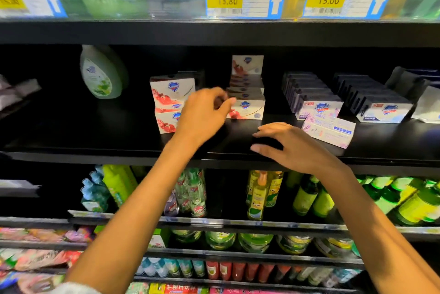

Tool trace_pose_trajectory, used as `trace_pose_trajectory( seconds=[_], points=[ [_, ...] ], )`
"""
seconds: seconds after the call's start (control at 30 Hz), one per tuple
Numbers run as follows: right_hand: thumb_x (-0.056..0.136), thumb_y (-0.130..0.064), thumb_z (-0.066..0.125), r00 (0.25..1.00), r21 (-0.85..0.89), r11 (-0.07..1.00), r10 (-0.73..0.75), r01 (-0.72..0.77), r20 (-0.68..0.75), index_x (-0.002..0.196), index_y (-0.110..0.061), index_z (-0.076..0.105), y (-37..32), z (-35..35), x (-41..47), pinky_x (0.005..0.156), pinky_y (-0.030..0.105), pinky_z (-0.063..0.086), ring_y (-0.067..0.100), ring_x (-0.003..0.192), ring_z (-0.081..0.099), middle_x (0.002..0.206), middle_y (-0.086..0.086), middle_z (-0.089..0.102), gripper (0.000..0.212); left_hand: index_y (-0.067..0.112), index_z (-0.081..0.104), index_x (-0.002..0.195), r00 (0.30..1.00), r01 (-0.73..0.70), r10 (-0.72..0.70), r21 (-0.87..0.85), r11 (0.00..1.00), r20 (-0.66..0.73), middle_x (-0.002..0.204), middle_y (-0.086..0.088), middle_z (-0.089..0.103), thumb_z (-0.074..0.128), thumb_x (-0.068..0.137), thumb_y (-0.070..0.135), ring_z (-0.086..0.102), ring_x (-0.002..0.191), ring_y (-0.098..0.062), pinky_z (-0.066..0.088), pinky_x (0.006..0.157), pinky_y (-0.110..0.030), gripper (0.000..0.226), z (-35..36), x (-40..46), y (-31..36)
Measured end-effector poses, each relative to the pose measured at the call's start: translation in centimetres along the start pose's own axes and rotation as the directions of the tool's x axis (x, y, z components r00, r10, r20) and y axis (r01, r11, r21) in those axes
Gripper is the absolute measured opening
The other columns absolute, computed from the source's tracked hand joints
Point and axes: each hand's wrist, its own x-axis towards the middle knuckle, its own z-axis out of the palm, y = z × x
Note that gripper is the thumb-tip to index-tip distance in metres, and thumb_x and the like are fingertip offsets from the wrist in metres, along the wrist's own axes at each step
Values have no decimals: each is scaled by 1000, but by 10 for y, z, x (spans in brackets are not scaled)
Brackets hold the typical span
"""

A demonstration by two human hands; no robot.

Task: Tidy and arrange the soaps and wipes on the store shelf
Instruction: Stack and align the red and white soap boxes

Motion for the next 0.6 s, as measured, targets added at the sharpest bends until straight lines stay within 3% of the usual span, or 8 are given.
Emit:
trace_pose_trajectory(
  seconds=[0.13,0.27,0.37,0.47,0.57,0.6],
  points=[
    [93,-67,54,976,24,996,-82,89,-202,114,-27,75,-20,14,18,92,42,55,12,107,66,111,-12,72,49,18,74,92,986,70,-76,-42,997,-148,87,5,72,67,99,36,67,83,-11,55,80,-36,21,-26,-47,-22],
    [94,-58,63,980,180,983,6,30,-197,119,-32,72,-56,20,52,102,30,49,3,113,62,119,-15,71,37,20,68,89,933,171,-185,-72,983,-310,88,5,67,73,94,26,62,78,-10,50,76,-30,10,-42,-65,-47],
    [92,-42,75,968,373,928,88,7,-236,124,-29,72,-86,24,81,96,29,54,5,103,67,111,-7,72,34,18,61,98,888,238,-259,-102,966,-380,100,1,59,78,91,25,60,87,-12,46,77,-27,21,-52,-68,-65],
    [90,-34,80,936,471,882,169,-3,-310,131,-22,68,-107,26,111,97,31,57,8,103,69,114,-4,72,45,12,56,117,881,321,-343,-121,939,-325,114,0,55,83,87,32,57,102,-13,44,84,-27,45,-57,-63,-80],
    [91,-28,80,929,515,857,197,-8,-313,142,-19,57,-119,22,137,90,12,51,9,114,62,130,-1,67,57,12,52,135,879,374,-427,-248,894,-211,122,-2,62,87,84,33,62,110,-15,51,93,-31,66,-58,-57,-84],
    [90,-27,81,933,522,853,199,-13,-301,146,-18,53,-121,22,146,92,13,51,14,120,61,137,2,64,63,12,52,139,880,384,-439,-272,882,-181,121,-2,64,87,84,32,63,110,-14,52,95,-31,68,-58,-56,-84]
  ],
)
